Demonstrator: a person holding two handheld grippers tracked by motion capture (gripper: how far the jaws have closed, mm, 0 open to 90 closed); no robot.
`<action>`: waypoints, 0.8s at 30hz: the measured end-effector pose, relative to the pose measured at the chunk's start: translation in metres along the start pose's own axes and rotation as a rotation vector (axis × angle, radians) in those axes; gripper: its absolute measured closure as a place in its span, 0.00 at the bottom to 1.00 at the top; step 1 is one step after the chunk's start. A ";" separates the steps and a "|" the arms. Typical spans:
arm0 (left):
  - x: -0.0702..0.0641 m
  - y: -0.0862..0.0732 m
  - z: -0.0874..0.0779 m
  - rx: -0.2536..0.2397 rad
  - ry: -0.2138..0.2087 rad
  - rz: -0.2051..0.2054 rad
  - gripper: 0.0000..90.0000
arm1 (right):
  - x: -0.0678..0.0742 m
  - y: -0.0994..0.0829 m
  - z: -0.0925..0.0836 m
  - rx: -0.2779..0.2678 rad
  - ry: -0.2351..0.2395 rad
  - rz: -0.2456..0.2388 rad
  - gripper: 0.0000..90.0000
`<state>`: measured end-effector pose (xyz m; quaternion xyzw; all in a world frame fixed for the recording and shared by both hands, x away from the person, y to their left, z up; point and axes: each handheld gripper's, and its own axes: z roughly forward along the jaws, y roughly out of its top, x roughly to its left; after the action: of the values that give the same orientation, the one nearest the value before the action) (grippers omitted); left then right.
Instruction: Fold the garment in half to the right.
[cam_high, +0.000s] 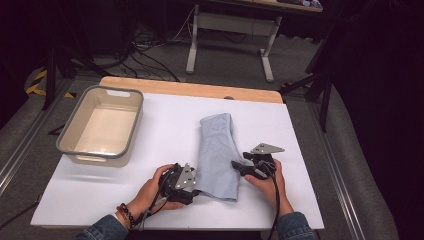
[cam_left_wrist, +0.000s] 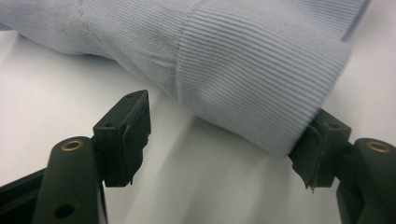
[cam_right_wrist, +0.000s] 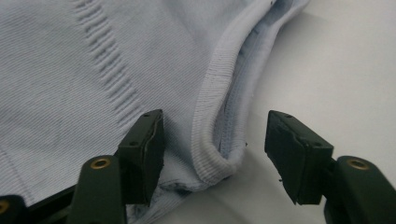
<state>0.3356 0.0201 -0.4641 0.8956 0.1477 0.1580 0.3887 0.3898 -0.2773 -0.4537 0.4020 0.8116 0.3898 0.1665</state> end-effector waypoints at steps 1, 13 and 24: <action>0.001 0.001 0.001 -0.007 0.000 -0.006 0.34 | -0.001 0.000 0.001 0.003 0.008 0.008 0.41; 0.007 0.008 0.009 0.017 -0.026 0.007 0.81 | -0.005 0.004 0.007 0.055 0.124 0.062 0.66; 0.013 0.009 0.004 0.025 0.028 0.038 0.88 | 0.000 0.009 0.012 0.023 0.101 0.024 0.75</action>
<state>0.3502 0.0169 -0.4576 0.9007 0.1380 0.1762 0.3725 0.4016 -0.2678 -0.4544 0.3934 0.8187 0.4019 0.1161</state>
